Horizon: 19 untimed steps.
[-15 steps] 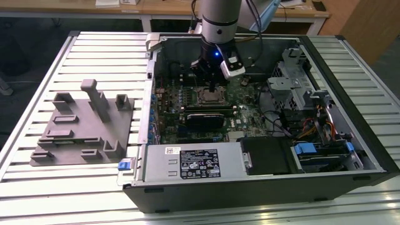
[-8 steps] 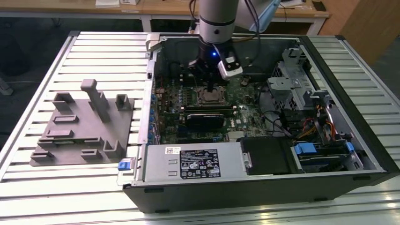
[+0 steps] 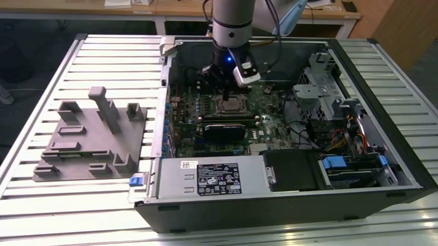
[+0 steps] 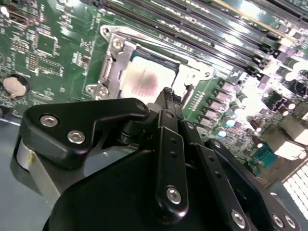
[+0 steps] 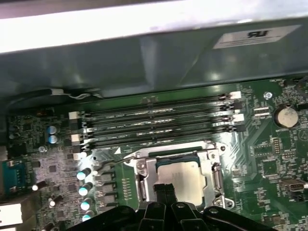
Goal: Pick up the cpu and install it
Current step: 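Install the first cpu locking lever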
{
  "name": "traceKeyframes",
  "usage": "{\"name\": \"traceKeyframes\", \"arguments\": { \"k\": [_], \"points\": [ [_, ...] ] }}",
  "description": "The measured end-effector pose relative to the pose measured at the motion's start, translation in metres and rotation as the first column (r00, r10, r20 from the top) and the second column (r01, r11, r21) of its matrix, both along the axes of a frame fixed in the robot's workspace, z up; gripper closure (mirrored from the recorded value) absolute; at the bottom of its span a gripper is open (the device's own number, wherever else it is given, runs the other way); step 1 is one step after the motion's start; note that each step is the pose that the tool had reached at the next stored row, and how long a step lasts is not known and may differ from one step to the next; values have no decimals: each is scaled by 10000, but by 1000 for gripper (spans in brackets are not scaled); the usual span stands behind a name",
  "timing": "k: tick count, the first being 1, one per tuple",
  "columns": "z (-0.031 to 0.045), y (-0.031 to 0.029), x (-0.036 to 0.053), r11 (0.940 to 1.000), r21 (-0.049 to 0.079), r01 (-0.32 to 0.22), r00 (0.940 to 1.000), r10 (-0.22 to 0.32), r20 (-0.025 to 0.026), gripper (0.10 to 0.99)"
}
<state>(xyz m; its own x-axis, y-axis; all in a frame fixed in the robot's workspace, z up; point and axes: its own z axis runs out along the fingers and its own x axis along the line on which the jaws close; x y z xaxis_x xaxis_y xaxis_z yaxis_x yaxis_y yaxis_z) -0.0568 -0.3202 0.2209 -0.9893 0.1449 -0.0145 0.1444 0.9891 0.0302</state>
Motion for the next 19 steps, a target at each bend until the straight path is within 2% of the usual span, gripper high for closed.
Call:
{"name": "traceKeyframes", "arguments": {
  "k": [13, 19],
  "points": [
    [0, 0, -251, 10000, 5, 0, 10000, 0, 1, 980],
    [48, 0, -262, 10000, 5, 0, 10000, 0, 3, 980]
  ]
}}
